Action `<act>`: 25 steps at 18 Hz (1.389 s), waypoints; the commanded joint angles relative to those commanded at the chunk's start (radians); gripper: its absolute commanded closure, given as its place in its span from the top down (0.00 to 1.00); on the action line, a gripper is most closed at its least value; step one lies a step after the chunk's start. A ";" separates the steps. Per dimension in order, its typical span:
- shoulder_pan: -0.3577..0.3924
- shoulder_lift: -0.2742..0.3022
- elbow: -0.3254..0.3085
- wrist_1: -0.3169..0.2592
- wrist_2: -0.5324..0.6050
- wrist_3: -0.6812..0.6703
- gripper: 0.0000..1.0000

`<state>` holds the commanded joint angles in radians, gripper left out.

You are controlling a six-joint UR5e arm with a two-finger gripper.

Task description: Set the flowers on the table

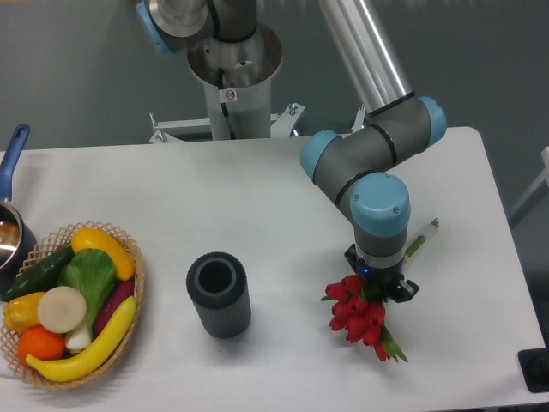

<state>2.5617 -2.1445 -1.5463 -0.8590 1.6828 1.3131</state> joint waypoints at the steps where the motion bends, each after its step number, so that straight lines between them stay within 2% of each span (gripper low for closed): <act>1: 0.000 0.000 0.002 0.005 0.002 0.000 0.86; 5: 0.008 0.037 -0.008 0.006 -0.008 0.002 0.99; 7: 0.012 0.067 -0.005 0.006 -0.037 -0.005 1.00; 11: 0.063 0.155 0.050 -0.003 -0.083 -0.008 1.00; 14: 0.112 0.195 0.049 -0.020 -0.087 0.002 1.00; 18: 0.178 0.248 0.041 -0.115 -0.146 0.116 1.00; 21: 0.242 0.291 0.020 -0.149 -0.205 0.198 1.00; 25: 0.314 0.324 0.014 -0.233 -0.261 0.302 1.00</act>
<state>2.8761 -1.8209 -1.5324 -1.0920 1.4220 1.6150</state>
